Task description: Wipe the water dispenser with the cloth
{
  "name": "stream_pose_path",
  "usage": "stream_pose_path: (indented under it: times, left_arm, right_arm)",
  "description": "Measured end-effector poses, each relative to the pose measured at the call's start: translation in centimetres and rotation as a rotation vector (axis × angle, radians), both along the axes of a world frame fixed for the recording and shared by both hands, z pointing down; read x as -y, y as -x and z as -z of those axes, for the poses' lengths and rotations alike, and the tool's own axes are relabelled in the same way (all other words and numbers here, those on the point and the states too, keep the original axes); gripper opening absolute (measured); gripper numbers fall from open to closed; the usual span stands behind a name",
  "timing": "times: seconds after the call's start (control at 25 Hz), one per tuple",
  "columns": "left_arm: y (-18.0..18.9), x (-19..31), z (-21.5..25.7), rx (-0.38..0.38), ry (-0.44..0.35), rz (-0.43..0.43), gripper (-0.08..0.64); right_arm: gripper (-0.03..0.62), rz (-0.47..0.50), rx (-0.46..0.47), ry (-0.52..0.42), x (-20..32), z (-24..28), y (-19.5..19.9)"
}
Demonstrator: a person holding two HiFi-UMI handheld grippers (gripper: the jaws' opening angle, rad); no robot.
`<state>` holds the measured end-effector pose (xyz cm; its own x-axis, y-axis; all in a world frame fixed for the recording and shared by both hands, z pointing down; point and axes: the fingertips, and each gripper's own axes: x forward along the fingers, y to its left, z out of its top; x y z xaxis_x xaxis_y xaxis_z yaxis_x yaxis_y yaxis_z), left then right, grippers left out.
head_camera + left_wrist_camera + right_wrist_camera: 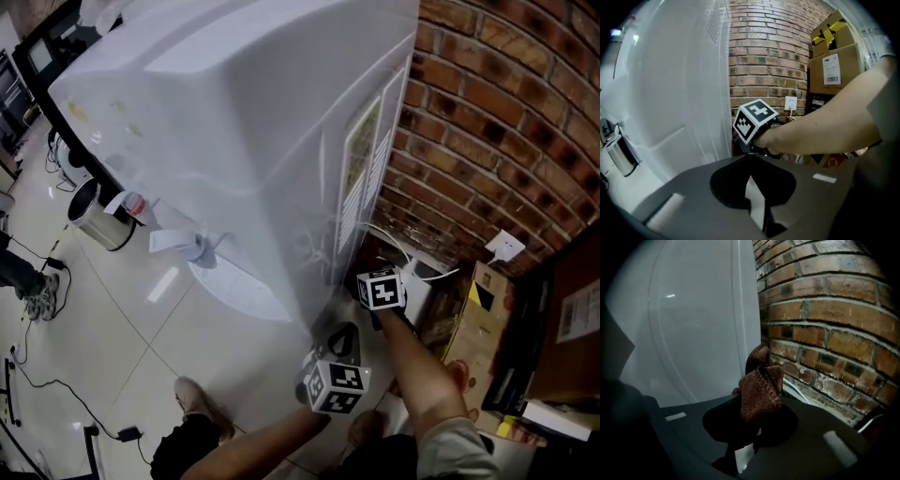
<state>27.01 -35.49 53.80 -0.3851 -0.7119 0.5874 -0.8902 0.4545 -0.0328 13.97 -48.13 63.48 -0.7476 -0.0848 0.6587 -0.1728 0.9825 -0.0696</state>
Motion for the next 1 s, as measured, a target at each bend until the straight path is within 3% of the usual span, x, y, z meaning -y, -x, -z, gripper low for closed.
stream_pose_path:
  times: [0.24, 0.4, 0.64, 0.84, 1.0]
  left_arm:
    - [-0.8, -0.8, -1.3, -0.012, 0.031, -0.024, -0.002]
    - [-1.5, -1.7, -0.8, -0.003, 0.027, -0.037, -0.001]
    - [-3.0, -4.2, 2.0, 0.019, 0.008, -0.065, -0.001]
    - [-3.9, -7.7, 3.7, 0.040, 0.022, -0.059, -0.001]
    - [-4.2, -10.0, 5.2, 0.054, 0.014, -0.042, -0.001]
  right_arm:
    - [0.075, 0.051, -0.151, 0.010, -1.5, -4.5, -2.4]
    - [0.075, 0.021, -0.101, -0.006, -0.8, -1.3, -4.8]
    - [0.077, -0.011, -0.023, 0.122, -4.9, 3.0, -11.1]
    - [0.078, 0.043, -0.140, 0.164, -10.6, -1.2, -17.0]
    - [0.080, 0.018, -0.248, 0.170, -11.6, -5.2, -20.0]
